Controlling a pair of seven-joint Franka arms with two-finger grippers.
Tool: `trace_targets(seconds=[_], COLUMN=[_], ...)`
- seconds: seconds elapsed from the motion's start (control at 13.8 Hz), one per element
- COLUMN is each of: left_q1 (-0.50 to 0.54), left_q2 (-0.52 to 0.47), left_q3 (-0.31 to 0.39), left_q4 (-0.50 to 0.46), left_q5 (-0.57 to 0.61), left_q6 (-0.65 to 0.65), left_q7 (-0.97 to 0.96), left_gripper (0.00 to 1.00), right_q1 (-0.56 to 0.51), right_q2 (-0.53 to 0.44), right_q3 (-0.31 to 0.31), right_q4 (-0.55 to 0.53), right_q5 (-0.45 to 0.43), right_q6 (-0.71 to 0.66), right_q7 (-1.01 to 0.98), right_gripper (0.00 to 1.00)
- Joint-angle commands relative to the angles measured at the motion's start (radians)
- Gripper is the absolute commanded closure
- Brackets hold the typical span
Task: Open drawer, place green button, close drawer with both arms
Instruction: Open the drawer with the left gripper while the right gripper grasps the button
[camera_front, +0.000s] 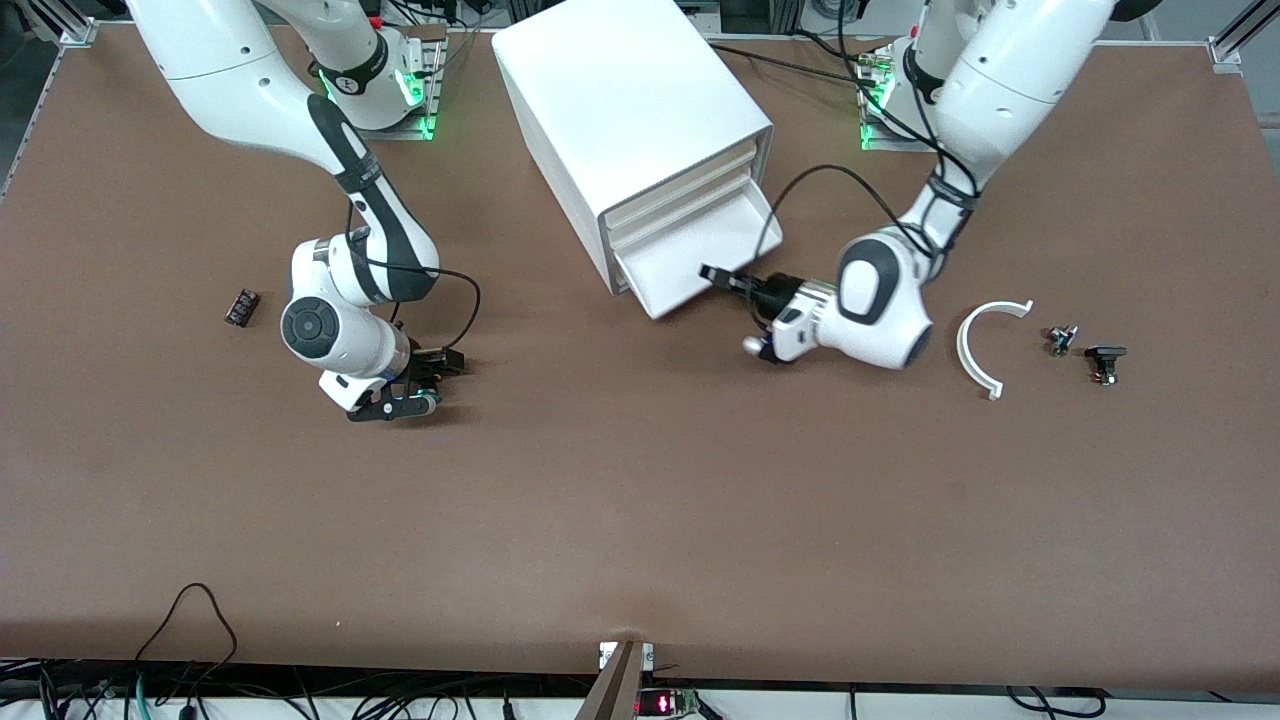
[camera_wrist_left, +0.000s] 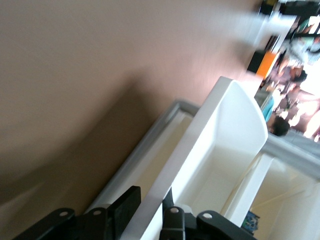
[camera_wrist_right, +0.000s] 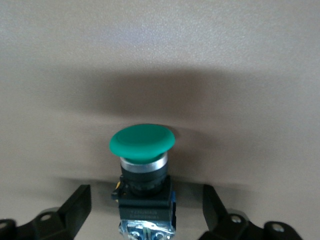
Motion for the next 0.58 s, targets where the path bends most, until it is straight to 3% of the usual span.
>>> trace_targets(seconds=[0.0,0.07,0.29,0.36,0.51], left_q1=[0.024,0.028,0.044,0.044,0.115], left_q2=[-0.037,-0.053,-0.114,-0.152,-0.307], left_q3=[0.022,0.024,0.039,0.045,0.067], left_q4=[0.003,-0.002,0.004,0.012,0.006], left_q5=[0.04,0.04,0.073,0.155,0.282], left_q6=[0.008,0.009,0.018,0.05,0.141], left_q7=[-0.028,-0.017,-0.017,-0.017,-0.017], left_gripper=[0.6,0.03,0.0,0.0,0.0], right_q1=[0.003,0.003,0.003,0.003,0.003], right_q2=[-0.039,-0.039,-0.041,-0.047,-0.055], right_q3=[0.002,0.002,0.002,0.008,0.028], right_q4=[-0.037,-0.037,-0.026,-0.02,0.018], right_q5=[0.012,0.01,0.009,0.009,0.009], right_q6=[0.007,0.005,0.007,0.007,0.005], right_q7=[-0.004,-0.01,-0.014,-0.016,-0.017], right_gripper=[0.31,0.41,0.64,0.73,0.8])
